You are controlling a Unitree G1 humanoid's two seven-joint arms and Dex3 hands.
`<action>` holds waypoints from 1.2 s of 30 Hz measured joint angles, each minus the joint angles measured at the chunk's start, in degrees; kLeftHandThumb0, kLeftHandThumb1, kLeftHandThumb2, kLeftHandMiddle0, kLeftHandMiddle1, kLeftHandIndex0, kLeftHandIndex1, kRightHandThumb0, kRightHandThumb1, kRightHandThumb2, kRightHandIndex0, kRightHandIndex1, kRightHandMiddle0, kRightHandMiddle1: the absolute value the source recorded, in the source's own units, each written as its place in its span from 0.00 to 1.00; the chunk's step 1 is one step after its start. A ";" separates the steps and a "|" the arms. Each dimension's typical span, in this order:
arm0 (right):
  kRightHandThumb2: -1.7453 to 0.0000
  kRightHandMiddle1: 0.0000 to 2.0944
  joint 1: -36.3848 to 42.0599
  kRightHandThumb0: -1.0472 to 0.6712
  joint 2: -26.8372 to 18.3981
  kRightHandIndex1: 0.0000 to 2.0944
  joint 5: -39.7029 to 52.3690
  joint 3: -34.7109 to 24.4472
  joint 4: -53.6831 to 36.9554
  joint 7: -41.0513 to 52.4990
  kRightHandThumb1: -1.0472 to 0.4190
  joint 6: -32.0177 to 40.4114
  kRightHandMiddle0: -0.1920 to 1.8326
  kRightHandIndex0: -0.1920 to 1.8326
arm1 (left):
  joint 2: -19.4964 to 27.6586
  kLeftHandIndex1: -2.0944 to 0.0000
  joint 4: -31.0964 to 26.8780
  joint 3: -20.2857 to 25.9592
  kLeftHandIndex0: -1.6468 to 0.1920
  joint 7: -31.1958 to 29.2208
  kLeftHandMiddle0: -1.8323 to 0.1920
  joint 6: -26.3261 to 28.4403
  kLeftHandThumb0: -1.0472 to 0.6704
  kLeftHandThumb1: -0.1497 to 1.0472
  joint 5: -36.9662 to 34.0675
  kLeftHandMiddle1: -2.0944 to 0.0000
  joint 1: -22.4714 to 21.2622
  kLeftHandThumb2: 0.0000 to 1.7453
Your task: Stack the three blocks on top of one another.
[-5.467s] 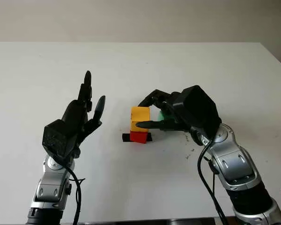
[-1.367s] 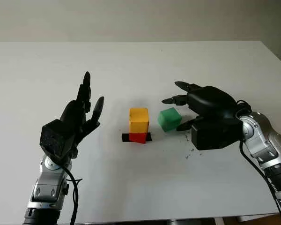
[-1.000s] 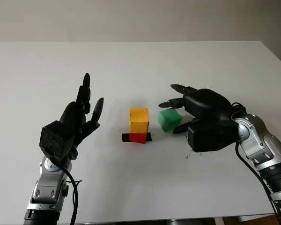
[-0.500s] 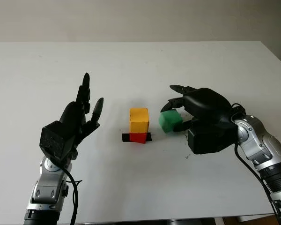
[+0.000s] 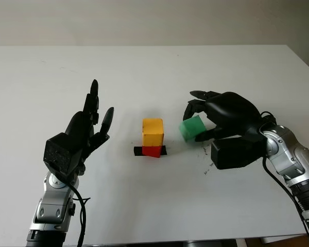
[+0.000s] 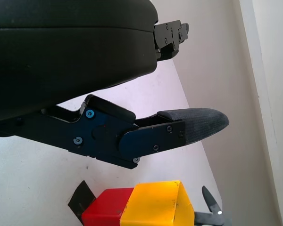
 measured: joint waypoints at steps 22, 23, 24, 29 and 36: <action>0.97 0.75 -19.86 0.35 0.21 0.03 22.11 -4.72 -14.54 31.91 0.09 37.69 0.27 0.26 | -0.03 1.00 0.00 -0.27 1.00 0.46 1.00 0.16 0.14 1.00 1.47 1.00 -0.05 0.39; 0.97 0.76 -20.84 0.35 0.54 0.03 22.30 -4.27 -15.32 32.27 0.09 40.92 0.26 0.26 | -0.03 1.00 0.00 -0.27 1.00 0.53 1.00 0.19 0.14 1.00 1.47 1.00 -0.05 0.38; 0.97 0.77 -21.63 0.34 0.95 0.04 22.42 -3.74 -16.29 32.45 0.08 44.14 0.25 0.26 | -0.07 1.00 -0.01 -0.27 1.00 0.60 1.00 0.21 0.14 1.00 1.47 1.00 -0.05 0.38; 0.97 0.77 -22.61 0.34 5.37 0.02 22.93 -2.45 -25.14 29.03 0.07 62.37 0.23 0.24 | -0.13 1.00 -0.01 -0.29 1.00 0.67 1.00 0.26 0.14 1.00 1.45 1.00 -0.05 0.38; 0.97 0.76 -18.89 0.31 7.25 0.03 25.20 0.05 -31.95 24.43 0.08 70.32 0.26 0.26 | -0.22 1.00 -0.01 -0.34 1.00 0.36 1.00 0.96 0.15 1.00 1.19 1.00 -0.05 0.38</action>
